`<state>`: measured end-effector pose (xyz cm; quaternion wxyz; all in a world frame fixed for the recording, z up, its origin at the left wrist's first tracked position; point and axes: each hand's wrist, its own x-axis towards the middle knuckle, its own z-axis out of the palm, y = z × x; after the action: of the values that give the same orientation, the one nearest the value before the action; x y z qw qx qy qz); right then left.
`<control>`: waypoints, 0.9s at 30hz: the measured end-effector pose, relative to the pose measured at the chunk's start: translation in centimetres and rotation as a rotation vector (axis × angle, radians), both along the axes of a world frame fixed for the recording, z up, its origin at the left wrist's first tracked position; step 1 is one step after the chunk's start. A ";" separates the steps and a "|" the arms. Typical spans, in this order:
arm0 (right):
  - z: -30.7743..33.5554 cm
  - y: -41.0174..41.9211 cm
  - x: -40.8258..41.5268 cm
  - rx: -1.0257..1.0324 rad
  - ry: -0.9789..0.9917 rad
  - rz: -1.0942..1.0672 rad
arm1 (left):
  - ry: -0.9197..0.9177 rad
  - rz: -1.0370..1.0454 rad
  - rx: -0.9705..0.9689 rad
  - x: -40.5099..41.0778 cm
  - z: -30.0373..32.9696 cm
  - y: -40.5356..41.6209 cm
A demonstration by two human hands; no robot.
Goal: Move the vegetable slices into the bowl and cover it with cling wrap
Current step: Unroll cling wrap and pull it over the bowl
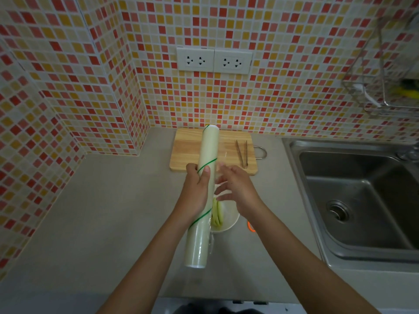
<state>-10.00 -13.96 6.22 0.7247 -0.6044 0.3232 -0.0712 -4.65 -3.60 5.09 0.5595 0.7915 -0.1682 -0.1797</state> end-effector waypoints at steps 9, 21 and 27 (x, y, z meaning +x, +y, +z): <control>-0.2 0.4 -0.2 -0.142 0.002 -0.005 | -0.025 -0.006 0.006 0.6 0.4 -0.3; -0.5 1.0 -0.8 -0.370 0.022 0.056 | -0.030 -0.008 -0.006 0.9 0.7 -0.5; -2.9 5.1 -4.8 -0.709 -0.030 0.154 | -0.012 0.114 -0.044 3.3 1.2 -0.7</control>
<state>-14.81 -8.85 3.29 0.4780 -0.8396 0.2212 -0.1331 -1.30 -4.25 6.28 0.5852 0.7882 -0.1303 -0.1391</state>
